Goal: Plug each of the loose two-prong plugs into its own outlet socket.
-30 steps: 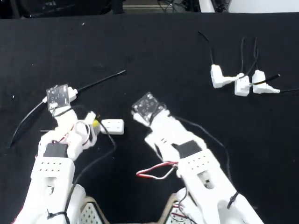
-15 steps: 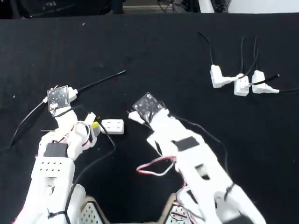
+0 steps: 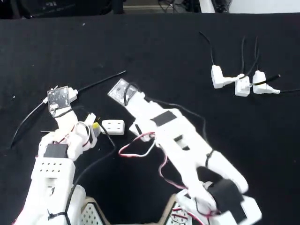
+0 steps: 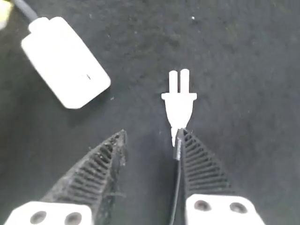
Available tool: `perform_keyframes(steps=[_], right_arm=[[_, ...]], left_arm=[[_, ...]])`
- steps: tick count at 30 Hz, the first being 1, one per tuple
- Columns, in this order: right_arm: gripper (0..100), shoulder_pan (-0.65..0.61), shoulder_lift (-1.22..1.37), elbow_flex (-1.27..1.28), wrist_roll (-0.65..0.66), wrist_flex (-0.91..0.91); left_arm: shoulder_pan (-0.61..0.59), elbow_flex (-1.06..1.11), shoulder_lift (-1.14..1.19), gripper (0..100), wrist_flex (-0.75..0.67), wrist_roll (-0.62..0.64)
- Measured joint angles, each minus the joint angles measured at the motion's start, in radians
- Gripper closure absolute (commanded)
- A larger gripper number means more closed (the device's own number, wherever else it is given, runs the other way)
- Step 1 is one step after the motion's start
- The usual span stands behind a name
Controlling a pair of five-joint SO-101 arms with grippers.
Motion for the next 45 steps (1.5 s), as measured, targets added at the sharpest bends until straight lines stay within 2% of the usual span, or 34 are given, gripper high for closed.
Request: perform_keyframes(steps=[7, 18, 21, 26, 33, 37, 40, 45], right_arm=[[83.5, 0.087, 0.19, -0.18, 0.038, -0.012], [85.1, 0.086, 0.381, -0.288, 0.052, 0.028], [99.5, 0.087, 0.388, -0.288, 0.089, 0.028], [98.8, 0.087, 0.368, -0.288, 0.089, 0.031], [98.8, 0.087, 0.198, -0.183, 0.078, 0.11], [98.8, 0.17, 0.107, -0.186, 0.19, 0.256], [98.8, 0.249, 0.014, -0.29, 0.273, 0.416], [98.8, 0.292, -0.068, -0.471, 0.517, 0.677]], left_arm=[[-0.048, 0.0, 0.0, 78, 0.0, 0.0], [-0.048, 0.0, 0.0, 78, 0.0, 0.0], [-0.048, 0.0, 0.0, 78, 0.0, 0.0], [-0.048, 0.0, 0.0, 78, 0.0, 0.0], [-0.048, 0.0, 0.0, 78, 0.0, 0.0], [-0.048, 0.0, 0.0, 78, 0.0, 0.0], [-0.048, 0.0, 0.0, 78, 0.0, 0.0], [-0.048, 0.0, 0.0, 78, 0.0, 0.0]])
